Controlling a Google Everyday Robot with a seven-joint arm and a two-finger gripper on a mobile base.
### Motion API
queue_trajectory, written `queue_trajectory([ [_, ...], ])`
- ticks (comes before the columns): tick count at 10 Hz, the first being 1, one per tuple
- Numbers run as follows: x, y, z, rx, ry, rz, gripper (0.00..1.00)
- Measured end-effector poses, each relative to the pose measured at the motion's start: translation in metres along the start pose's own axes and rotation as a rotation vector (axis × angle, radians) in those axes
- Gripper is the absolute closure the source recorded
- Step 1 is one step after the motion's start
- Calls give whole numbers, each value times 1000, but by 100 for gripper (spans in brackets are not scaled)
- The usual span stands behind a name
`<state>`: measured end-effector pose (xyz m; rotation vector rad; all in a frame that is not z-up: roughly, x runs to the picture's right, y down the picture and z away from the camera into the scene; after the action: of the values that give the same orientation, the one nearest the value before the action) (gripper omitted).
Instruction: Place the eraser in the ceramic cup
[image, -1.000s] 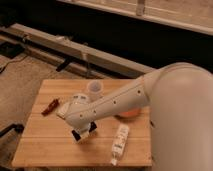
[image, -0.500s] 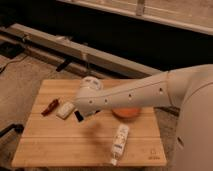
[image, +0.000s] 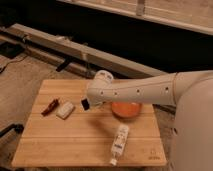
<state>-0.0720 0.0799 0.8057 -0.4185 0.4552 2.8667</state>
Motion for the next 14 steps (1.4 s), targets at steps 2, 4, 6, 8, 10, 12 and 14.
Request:
queue_trajectory([
  [2,-5,15,3,-43,16,-13,100],
  [4,-3,26,-6,-87,23,-32,100],
  [6,-2,33,-14,-120,23,-36,100],
  [8,-2,42,-21,-152,25,-30,100],
  [10,-4,51,-22,-176,32,-21,100],
  [12,-7,61,-25,-209,40,-10,100],
  [14,-4,71,-26,-235,49,-9,100],
])
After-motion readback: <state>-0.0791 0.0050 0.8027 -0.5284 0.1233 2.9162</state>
